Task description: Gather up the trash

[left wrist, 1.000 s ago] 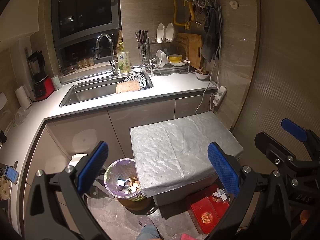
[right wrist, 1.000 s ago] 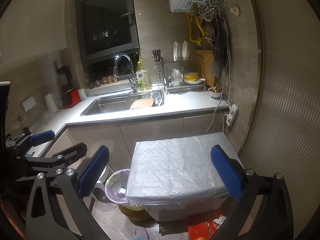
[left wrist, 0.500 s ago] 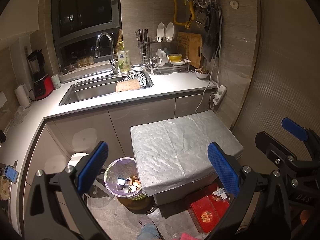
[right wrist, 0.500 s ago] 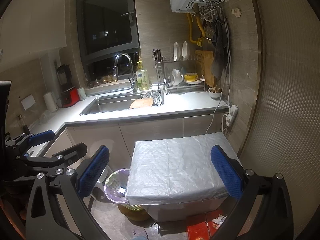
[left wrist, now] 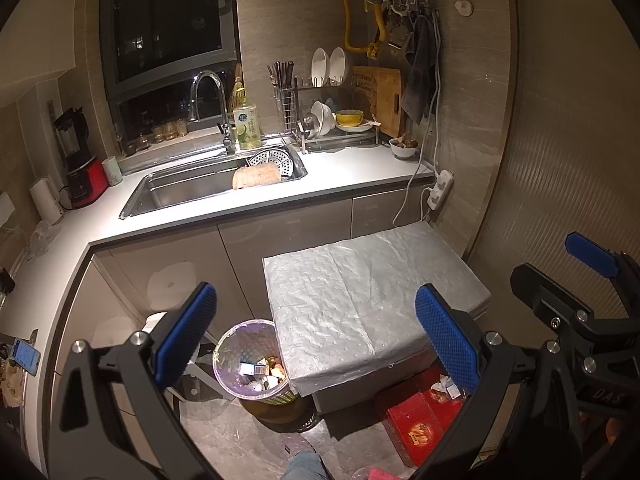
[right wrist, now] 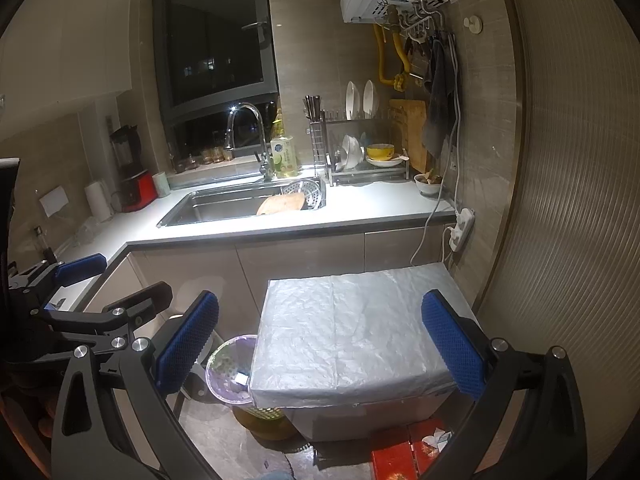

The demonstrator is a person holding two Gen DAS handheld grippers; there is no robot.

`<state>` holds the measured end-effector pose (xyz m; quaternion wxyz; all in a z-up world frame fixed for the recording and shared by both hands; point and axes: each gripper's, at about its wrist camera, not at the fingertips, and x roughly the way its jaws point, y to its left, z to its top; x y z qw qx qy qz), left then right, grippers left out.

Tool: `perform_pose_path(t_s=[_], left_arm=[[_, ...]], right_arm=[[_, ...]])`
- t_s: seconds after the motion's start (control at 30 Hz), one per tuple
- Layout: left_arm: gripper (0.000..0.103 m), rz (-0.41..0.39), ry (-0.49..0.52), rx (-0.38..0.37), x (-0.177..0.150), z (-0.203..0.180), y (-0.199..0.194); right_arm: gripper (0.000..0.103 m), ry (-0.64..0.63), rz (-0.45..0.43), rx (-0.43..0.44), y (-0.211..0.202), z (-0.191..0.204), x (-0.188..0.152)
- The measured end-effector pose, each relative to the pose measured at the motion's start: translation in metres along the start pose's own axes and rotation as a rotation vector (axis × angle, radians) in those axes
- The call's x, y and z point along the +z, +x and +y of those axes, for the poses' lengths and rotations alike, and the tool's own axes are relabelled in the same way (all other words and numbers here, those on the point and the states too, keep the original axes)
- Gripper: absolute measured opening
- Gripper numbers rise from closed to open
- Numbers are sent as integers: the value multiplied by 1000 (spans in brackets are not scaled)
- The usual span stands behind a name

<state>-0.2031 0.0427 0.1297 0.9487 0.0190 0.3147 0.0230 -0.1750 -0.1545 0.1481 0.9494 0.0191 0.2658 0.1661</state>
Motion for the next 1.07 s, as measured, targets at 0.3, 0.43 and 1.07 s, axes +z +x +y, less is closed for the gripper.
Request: perform_pose_path(t_s=[0.3, 0.43, 1.07], left_arm=[[95, 0, -3, 2, 0, 2, -1], [95, -6, -7, 5, 0, 2, -2], [95, -1, -22, -7, 0, 4, 1]], right_arm=[[101, -1, 1, 3, 0, -3, 0], [101, -2, 2, -2, 1, -5, 0], [101, -7, 4, 3, 3, -11, -1]])
